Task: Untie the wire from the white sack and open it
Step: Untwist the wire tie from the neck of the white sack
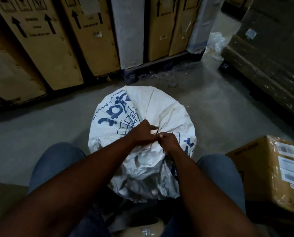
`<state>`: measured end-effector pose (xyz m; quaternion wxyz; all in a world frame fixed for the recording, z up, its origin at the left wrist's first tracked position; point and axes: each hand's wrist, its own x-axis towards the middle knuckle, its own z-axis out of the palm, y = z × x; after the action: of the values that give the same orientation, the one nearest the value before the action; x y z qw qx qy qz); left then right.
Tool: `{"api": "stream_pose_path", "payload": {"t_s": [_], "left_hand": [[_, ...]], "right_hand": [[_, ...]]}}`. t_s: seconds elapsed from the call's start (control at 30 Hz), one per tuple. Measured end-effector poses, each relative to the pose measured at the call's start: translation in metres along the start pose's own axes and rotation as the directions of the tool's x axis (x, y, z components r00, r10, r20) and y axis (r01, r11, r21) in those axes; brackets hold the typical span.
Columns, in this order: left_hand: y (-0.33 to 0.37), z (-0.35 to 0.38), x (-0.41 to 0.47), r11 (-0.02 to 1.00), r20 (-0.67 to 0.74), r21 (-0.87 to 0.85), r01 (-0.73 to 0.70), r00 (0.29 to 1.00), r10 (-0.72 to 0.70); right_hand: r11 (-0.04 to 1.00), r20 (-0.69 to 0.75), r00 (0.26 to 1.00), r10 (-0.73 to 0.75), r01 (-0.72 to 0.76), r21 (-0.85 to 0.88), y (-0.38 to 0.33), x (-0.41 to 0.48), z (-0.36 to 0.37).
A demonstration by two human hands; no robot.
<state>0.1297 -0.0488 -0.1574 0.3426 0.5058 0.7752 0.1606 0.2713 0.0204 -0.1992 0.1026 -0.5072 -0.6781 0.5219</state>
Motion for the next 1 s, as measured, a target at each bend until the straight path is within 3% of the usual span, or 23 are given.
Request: {"api": "stream_pose_path", "payload": {"t_s": [0.1, 0.2, 0.3, 0.4, 0.53, 0.6, 0.67, 0.73, 0.8, 0.9, 1.0], "left_hand": [[0.007, 0.007, -0.010, 0.965, 0.074, 0.241, 0.102, 0.990, -0.123], [0.016, 0.003, -0.009, 0.920, 0.153, 0.387, 0.055, 0.981, -0.123], [0.027, -0.003, -0.005, 0.826, 0.232, 0.561, -0.046, 0.967, -0.104], [0.031, -0.017, 0.002, 0.796, 0.124, 0.601, -0.073, 0.992, -0.002], [0.015, -0.074, 0.007, 0.824, -0.041, 0.562, 0.070, 0.998, -0.057], [0.006, -0.093, 0.008, 0.809, -0.057, 0.573, 0.129, 0.991, -0.117], [0.009, -0.100, 0.010, 0.825, 0.033, 0.548, 0.136, 0.982, -0.184], [0.024, -0.095, 0.014, 0.885, 0.168, 0.447, 0.130, 0.960, -0.226], [0.043, -0.084, 0.018, 0.925, 0.200, 0.352, 0.145, 0.953, -0.226], [0.073, -0.060, 0.017, 0.942, 0.047, 0.335, -0.002, 0.999, -0.014], [0.100, -0.035, 0.008, 0.960, -0.026, 0.249, -0.126, 0.990, 0.137]], "right_hand": [[0.992, -0.072, 0.994, 0.081, -0.074, 0.101, 0.006, 0.001, 0.000], [0.988, -0.152, 0.979, 0.139, -0.128, 0.082, 0.006, 0.001, 0.000], [0.992, -0.161, 0.985, 0.059, -0.076, -0.097, 0.002, 0.002, -0.001], [0.946, -0.149, 0.989, 0.016, -0.063, -0.318, -0.005, 0.001, -0.006], [0.900, -0.176, 0.980, 0.092, -0.158, -0.406, 0.004, -0.001, -0.019], [0.900, -0.228, 0.964, 0.138, -0.218, -0.377, 0.010, -0.003, -0.028], [0.941, -0.292, 0.946, 0.141, -0.219, -0.256, 0.005, -0.004, -0.038], [0.982, -0.382, 0.922, 0.067, -0.129, -0.139, -0.008, -0.004, -0.049], [0.997, -0.434, 0.898, 0.071, -0.062, 0.035, -0.025, -0.004, -0.060], [0.944, -0.465, 0.873, 0.146, 0.017, 0.328, -0.044, -0.006, -0.080], [0.915, -0.436, 0.888, 0.143, 0.048, 0.399, -0.060, -0.010, -0.098]]}}
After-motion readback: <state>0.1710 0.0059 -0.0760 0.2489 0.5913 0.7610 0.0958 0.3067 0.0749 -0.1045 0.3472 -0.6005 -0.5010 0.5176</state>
